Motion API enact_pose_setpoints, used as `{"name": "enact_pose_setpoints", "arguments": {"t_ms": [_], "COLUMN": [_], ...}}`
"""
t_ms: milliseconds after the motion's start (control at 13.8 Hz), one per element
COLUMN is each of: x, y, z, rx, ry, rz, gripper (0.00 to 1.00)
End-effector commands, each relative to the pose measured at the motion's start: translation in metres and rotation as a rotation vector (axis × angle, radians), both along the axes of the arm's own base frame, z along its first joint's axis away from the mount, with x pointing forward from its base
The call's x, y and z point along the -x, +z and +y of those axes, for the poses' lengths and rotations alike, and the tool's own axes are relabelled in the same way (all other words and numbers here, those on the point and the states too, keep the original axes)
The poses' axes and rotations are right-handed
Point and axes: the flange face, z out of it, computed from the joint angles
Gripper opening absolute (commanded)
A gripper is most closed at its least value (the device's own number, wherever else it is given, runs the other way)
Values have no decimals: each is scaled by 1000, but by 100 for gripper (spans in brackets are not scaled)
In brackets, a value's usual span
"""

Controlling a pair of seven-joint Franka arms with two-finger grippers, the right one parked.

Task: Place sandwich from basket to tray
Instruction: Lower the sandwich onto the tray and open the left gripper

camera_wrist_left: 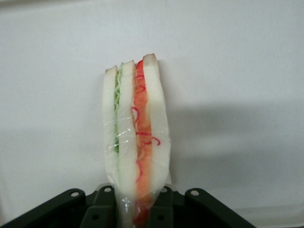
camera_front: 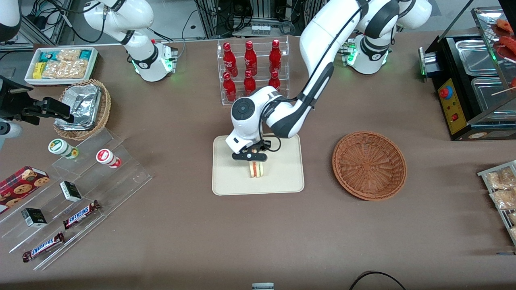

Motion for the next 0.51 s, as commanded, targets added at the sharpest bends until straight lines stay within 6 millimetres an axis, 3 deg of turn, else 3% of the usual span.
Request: {"name": "enact_pose_setpoints", "arguments": {"t_ms": [0,218,435], "x": [2,-4,-17], "y": [-3,20,69], "z": [-7,-7,5], "rx": [-13,6,23], "ry": [-23,0,29], "rz": [-24,-44,-69], "gripper": [100,100,100]}}
